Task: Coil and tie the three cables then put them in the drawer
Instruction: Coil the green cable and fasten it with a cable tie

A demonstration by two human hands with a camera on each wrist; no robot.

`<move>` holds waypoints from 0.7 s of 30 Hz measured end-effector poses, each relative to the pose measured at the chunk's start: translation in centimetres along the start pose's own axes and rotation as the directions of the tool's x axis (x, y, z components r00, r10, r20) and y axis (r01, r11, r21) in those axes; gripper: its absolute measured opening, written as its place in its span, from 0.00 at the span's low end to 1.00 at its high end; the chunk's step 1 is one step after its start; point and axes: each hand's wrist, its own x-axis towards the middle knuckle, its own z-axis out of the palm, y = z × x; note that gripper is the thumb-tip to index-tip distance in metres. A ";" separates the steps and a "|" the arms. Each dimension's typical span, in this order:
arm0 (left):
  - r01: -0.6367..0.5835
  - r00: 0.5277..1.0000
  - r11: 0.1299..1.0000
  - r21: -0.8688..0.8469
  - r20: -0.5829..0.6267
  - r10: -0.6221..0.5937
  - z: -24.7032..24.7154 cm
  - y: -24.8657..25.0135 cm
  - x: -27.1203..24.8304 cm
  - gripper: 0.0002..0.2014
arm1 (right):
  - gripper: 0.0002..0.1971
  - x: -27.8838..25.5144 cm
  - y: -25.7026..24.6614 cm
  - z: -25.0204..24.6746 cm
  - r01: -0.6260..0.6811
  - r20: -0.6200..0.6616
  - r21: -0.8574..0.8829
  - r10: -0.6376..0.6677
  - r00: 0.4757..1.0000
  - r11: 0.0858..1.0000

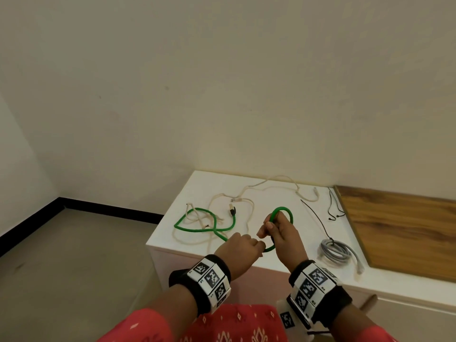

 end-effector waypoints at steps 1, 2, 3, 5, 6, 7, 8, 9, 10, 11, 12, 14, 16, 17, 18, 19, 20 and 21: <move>-0.011 0.999 1.000 0.016 -0.033 0.012 0.2 0.1 0.1 0.15 | 0.08 0.2 0.3 0.1 -0.029 0.009 -0.087 0.030 1.000 0.996; -0.012 0.999 1.000 0.028 -0.052 0.013 0.5 0.2 0.1 0.15 | 0.08 0.3 0.5 0.2 -0.052 0.025 -0.163 0.057 0.998 0.985; -0.003 0.998 0.999 0.035 -0.061 0.006 0.8 0.0 0.2 0.16 | 0.09 0.3 0.5 0.2 -0.080 0.045 -0.221 0.092 0.995 0.972; 0.016 0.995 0.998 0.056 -0.102 -0.010 1.1 -0.7 0.1 0.14 | 0.11 0.4 0.3 0.1 -0.145 0.112 -0.259 0.178 0.978 0.955; 0.024 0.994 0.999 0.039 -0.110 -0.020 1.3 -1.0 0.2 0.15 | 0.12 0.3 0.2 0.1 -0.189 0.158 -0.238 0.230 0.960 0.953; 0.035 0.993 0.999 0.012 -0.114 -0.033 1.5 -1.4 0.2 0.17 | 0.13 0.3 0.0 0.2 -0.231 0.205 -0.221 0.277 0.939 0.947; 0.050 0.993 0.998 -0.039 -0.105 -0.054 1.5 -1.8 0.3 0.20 | 0.13 0.4 0.1 0.3 -0.251 0.245 -0.223 0.304 0.921 0.942; 0.070 0.991 0.995 -0.065 -0.108 -0.077 1.3 -2.0 0.5 0.22 | 0.13 0.5 0.1 0.4 -0.242 0.274 -0.250 0.309 0.911 0.937; 0.073 0.991 0.994 -0.084 -0.110 -0.082 1.3 -2.3 0.7 0.22 | 0.13 0.6 0.2 0.6 -0.214 0.292 -0.287 0.298 0.909 0.934; 0.080 0.993 0.990 -0.115 -0.077 -0.089 1.2 -2.7 1.0 0.21 | 0.12 0.8 0.1 0.7 -0.172 0.305 -0.323 0.275 0.912 0.931; 0.089 0.993 0.988 -0.129 -0.064 -0.098 1.3 -3.3 1.4 0.21 | 0.13 1.0 0.0 0.7 -0.140 0.319 -0.342 0.255 0.913 0.929; 0.108 0.992 0.976 -0.189 -0.038 -0.118 0.8 -4.5 1.7 0.21 | 0.17 1.5 -0.4 0.3 -0.113 0.360 -0.353 0.247 0.900 0.929; 0.092 0.996 0.973 -0.211 0.017 -0.091 0.6 -6.5 1.7 0.18 | 0.20 1.9 -0.6 -0.4 -0.101 0.393 -0.375 0.257 0.883 0.921; 0.111 0.993 0.979 -0.174 0.052 -0.103 1.3 -7.7 1.6 0.15 | 0.20 2.0 -0.6 -0.8 -0.084 0.407 -0.392 0.255 0.877 0.916; 0.136 0.989 0.980 -0.143 0.071 -0.127 1.5 -8.8 1.3 0.12 | 0.20 2.1 -0.5 -1.0 -0.053 0.420 -0.418 0.245 0.874 0.907; 0.164 0.986 0.976 -0.146 0.066 -0.155 1.7 -9.8 1.1 0.09 | 0.20 2.1 -0.5 -1.2 -0.007 0.434 -0.455 0.228 0.872 0.890; 0.187 0.981 0.976 -0.111 0.072 -0.180 1.8 -10.6 1.0 0.06 | 0.20 2.0 -0.5 -1.2 0.039 0.448 -0.489 0.213 0.868 0.871; 0.221 0.973 0.973 -0.072 0.084 -0.215 2.3 -11.1 1.0 0.06 | 0.20 1.9 -0.4 -1.2 0.075 0.462 -0.511 0.200 0.864 0.856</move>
